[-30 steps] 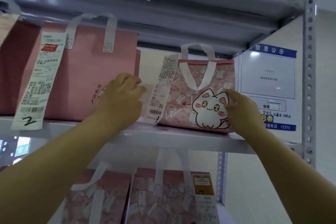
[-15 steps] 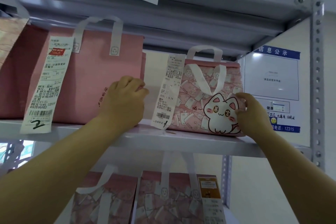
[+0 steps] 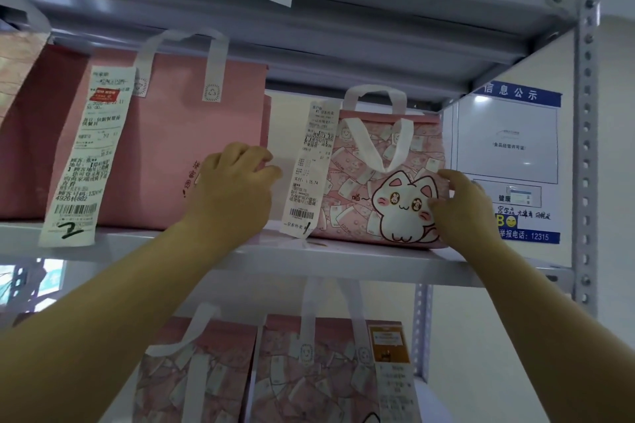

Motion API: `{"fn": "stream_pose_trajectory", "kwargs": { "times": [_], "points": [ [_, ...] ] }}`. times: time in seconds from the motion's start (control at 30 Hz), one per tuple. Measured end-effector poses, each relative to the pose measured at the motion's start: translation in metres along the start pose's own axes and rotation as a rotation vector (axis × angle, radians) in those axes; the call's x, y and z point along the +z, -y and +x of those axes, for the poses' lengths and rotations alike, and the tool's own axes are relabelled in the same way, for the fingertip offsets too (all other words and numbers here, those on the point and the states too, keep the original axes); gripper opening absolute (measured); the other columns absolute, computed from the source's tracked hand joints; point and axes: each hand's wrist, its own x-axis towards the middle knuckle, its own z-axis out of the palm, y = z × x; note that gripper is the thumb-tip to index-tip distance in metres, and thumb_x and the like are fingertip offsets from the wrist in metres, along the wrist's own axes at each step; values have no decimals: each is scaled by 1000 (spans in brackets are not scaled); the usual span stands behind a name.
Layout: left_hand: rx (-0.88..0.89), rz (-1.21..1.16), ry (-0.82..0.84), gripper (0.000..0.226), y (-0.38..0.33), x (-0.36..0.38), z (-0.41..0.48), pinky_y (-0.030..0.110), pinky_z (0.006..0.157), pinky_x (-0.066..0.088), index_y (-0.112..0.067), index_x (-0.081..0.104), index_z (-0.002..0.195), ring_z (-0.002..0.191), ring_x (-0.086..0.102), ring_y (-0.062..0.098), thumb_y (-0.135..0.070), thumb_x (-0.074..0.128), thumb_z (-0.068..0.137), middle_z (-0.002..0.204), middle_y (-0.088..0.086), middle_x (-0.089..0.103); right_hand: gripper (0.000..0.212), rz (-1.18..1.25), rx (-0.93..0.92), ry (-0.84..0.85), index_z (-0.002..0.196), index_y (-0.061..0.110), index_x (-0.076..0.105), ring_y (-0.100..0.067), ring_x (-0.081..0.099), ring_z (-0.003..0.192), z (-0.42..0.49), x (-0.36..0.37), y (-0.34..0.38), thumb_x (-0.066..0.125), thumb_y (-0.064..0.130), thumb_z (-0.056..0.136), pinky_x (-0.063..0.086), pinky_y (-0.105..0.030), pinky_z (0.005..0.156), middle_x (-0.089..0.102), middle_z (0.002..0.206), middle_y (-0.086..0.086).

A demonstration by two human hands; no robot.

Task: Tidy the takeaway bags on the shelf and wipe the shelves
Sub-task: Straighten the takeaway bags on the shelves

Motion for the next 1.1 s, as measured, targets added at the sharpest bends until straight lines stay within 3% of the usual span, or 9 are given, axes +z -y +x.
{"fn": "stream_pose_trajectory", "kwargs": {
  "times": [0.1, 0.23, 0.37, 0.47, 0.63, 0.83, 1.0, 1.1],
  "points": [
    [-27, -23, -7, 28, -8, -5, -2, 47, 73, 45, -7, 72, 93, 96, 57, 38, -4, 71, 65, 104, 12, 66, 49, -68, -87, -78, 135, 21, 45, -29, 49, 114, -9, -8, 5, 60, 20, 88, 43, -35, 84, 43, 135, -9],
    [-40, -35, 13, 26, -20, -14, -6, 46, 72, 47, -9, 69, 100, 94, 53, 36, -16, 67, 75, 103, 10, 63, 44, -96, -238, -125, 129, 20, 50, -27, 47, 117, -25, -21, 13, 62, 24, 88, 36, -31, 87, 47, 132, -9],
    [-48, -98, 22, 30, -29, -27, -17, 50, 77, 48, -9, 66, 105, 91, 54, 34, -23, 61, 79, 101, 11, 62, 36, -67, -403, -152, 122, 15, 56, -23, 54, 107, -50, -30, 21, 61, 24, 87, 39, -29, 86, 56, 121, -7],
    [-49, -168, 11, 27, -36, -39, -30, 43, 74, 48, -10, 65, 102, 89, 55, 32, -26, 62, 81, 97, 9, 62, 30, -27, -463, -122, 115, 15, 60, -18, 57, 97, -73, -34, 31, 62, 24, 87, 45, -28, 81, 60, 112, -4],
    [-59, -252, 31, 22, -32, -65, -57, 37, 68, 48, -13, 65, 97, 82, 56, 24, -29, 59, 83, 90, 2, 62, 22, 37, -534, -12, 106, 15, 64, -13, 59, 84, -115, -33, 55, 63, 25, 86, 53, -32, 73, 60, 100, 3],
    [-117, -318, 90, 22, -1, -106, -113, 38, 68, 51, -14, 66, 98, 76, 58, 20, -31, 63, 84, 87, -1, 62, 17, 31, -589, 210, 98, 19, 63, -8, 58, 79, -177, -19, 92, 60, 32, 87, 48, -19, 67, 61, 92, 7],
    [-205, -264, 279, 24, 51, -144, -181, 30, 61, 49, -17, 64, 93, 68, 57, 16, -38, 57, 83, 80, -7, 57, 19, 14, -541, 469, 98, 22, 62, -9, 58, 81, -238, 11, 132, 58, 37, 87, 51, -29, 72, 61, 90, 8],
    [-253, -167, 415, 21, 90, -165, -224, 22, 50, 35, -20, 55, 76, 59, 53, 14, -40, 57, 84, 71, -6, 56, 21, 44, -479, 625, 97, 24, 62, -5, 58, 78, -276, 32, 153, 57, 42, 86, 51, -27, 70, 61, 86, 12]
  ]
}}
